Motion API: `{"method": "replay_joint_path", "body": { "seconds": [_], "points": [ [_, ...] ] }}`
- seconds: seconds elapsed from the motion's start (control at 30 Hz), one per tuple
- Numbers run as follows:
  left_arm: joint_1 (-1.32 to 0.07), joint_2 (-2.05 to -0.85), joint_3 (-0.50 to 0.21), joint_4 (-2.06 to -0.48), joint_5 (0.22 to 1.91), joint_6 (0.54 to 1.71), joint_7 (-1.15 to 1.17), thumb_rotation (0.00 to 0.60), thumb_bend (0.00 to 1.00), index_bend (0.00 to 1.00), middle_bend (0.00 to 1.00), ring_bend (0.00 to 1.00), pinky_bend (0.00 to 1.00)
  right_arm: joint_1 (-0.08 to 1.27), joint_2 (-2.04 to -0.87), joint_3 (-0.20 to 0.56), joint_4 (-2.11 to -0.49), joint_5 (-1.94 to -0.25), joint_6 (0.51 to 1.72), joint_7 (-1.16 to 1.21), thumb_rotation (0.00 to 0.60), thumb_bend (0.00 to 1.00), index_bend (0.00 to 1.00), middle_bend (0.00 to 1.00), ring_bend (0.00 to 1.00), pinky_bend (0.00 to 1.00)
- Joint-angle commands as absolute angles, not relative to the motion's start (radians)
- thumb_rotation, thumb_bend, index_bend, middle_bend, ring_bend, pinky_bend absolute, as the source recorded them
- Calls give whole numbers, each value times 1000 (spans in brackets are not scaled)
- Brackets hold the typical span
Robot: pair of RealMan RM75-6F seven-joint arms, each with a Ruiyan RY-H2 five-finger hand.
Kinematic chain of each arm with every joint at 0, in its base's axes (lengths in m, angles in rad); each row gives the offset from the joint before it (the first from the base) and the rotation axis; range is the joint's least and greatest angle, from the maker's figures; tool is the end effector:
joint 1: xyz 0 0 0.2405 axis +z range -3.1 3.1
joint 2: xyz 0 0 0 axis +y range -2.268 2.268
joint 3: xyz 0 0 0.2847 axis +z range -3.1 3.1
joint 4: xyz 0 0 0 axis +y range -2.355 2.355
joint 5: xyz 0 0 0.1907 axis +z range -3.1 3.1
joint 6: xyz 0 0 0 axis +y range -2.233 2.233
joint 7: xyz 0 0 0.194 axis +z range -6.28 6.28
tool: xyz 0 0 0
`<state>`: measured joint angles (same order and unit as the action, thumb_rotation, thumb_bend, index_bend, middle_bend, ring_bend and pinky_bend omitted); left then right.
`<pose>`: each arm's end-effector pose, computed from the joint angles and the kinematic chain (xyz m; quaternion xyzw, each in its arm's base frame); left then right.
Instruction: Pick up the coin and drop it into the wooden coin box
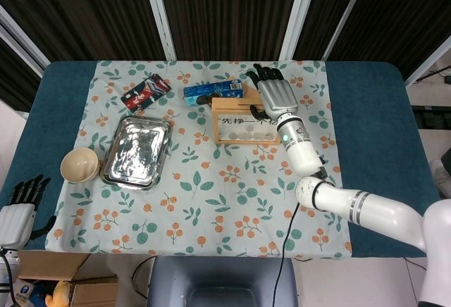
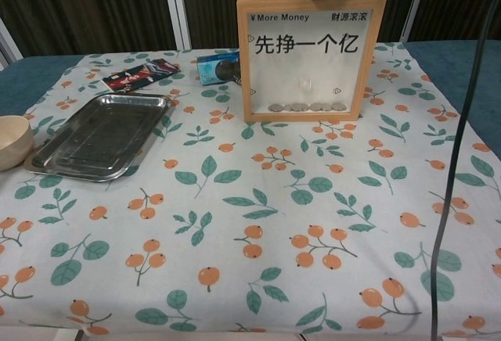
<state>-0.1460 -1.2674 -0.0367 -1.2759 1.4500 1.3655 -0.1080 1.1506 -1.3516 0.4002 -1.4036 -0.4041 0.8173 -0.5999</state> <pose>-0.3852 0.2550 0.1549 -0.6139 -0.3964 -0.3368 0.5938 -0.0557 -0.5342 0.0959 0.6712 -0.4047 0.3719 0.4974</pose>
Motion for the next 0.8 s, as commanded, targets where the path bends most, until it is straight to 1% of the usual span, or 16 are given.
{"method": "replay_joint_path", "body": {
  "seconds": [0.03, 0.13, 0.2, 0.23, 0.27, 0.33, 0.37, 0.47, 0.57, 0.67, 0.8],
  "points": [
    [-146, -1266, -38, -1279, 1452, 1369, -106, 600, 313, 0, 0, 0, 0, 1127, -1320, 405, -1439, -452, 830, -546, 600, 579, 0, 120, 0, 0],
    [-144, -1264, -39, -1281, 1453, 1375, -108, 600, 314, 0, 0, 0, 0, 1079, -1281, 399, -1499, -556, 884, -495, 600, 578, 0, 113, 0, 0],
    [-143, -1261, -42, -1285, 1453, 1382, -110, 600, 313, 0, 0, 0, 0, 1013, -1243, 372, -1559, -692, 972, -458, 600, 578, 0, 94, 0, 0],
    [-142, -1260, -43, -1286, 1454, 1385, -112, 600, 313, 0, 0, 0, 0, 976, -1226, 351, -1587, -761, 1025, -447, 600, 577, 0, 80, 0, 0],
    [-141, -1258, -43, -1288, 1455, 1390, -114, 600, 312, 0, 0, 0, 0, 920, -1204, 312, -1620, -859, 1107, -436, 600, 568, 0, 55, 0, 0],
    [-140, -1256, -44, -1289, 1458, 1395, -116, 600, 311, 0, 0, 0, 0, 825, -1171, 240, -1661, -986, 1232, -429, 600, 541, 0, 20, 0, 0],
    [-139, -1254, -44, -1291, 1461, 1399, -118, 600, 311, 0, 0, 0, 0, 756, -1153, 191, -1687, -1045, 1313, -428, 600, 521, 0, 7, 0, 0],
    [-138, -1246, -45, -1301, 1470, 1413, -120, 600, 311, 0, 0, 0, 0, 582, -1123, 75, -1745, -1116, 1466, -400, 600, 478, 0, 0, 0, 0],
    [-134, -1242, -44, -1308, 1479, 1428, -121, 600, 310, 0, 0, 0, 0, 442, -1125, -16, -1738, -1151, 1547, -337, 600, 466, 0, 0, 0, 0],
    [-133, -1239, -46, -1316, 1491, 1447, -116, 600, 311, 0, 0, 0, 0, 344, -1146, -74, -1688, -1185, 1593, -289, 600, 453, 0, 0, 0, 0],
    [-128, -1240, -48, -1319, 1502, 1471, -112, 600, 313, 0, 0, 0, 0, 262, -1172, -94, -1647, -1218, 1636, -243, 600, 406, 0, 0, 0, 0]
  ]
}}
